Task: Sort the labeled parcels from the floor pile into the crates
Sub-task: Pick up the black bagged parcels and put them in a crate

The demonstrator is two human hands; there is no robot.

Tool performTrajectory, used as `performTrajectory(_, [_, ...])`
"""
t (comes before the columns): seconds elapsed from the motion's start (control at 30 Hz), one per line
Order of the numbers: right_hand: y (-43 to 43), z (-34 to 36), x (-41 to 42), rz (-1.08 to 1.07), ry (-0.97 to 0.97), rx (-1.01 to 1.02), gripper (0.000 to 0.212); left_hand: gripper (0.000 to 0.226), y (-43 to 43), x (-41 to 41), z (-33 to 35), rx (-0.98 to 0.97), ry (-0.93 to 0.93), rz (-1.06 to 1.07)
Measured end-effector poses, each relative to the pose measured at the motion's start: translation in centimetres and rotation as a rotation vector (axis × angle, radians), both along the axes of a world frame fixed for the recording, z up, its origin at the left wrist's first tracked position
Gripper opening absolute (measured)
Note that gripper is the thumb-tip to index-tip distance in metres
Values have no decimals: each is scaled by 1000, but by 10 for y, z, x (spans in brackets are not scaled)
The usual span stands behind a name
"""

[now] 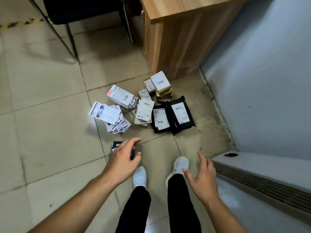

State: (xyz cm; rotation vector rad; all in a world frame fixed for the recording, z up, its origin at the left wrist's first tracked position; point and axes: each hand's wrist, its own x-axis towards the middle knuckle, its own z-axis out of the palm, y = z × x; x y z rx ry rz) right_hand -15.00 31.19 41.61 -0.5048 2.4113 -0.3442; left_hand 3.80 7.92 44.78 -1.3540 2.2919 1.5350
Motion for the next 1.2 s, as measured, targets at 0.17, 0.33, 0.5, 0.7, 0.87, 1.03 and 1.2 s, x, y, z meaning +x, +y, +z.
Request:
performTrajectory(0.17, [-53,-103,-53,39,23,-44,88,47,-31,-79,-92,-45,33,-103])
performTrajectory(0.33, [-80,-205,-108,73,60,-51,91,50,-22,-137,-192,-96,-18,-294])
performTrajectory(0.5, [-105,-310,-162,129,152,54,107,58,-10,-181,-287,-128,-112,-501])
performTrajectory(0.7, [-144,-395,-213,223,143,162,131,61,0,-226,-372,-79,-180,-285])
performTrajectory(0.87, [-148,-398,-240,218,144,52,121,73,17,-256,-411,-45,-275,-165])
performTrajectory(1.03, [-110,-364,-294,-75,235,-120,115,90,33,-318,-409,54,-329,126])
performTrajectory(1.2, [-70,-345,-322,-261,177,-21,109,115,36,-386,-433,142,-519,317])
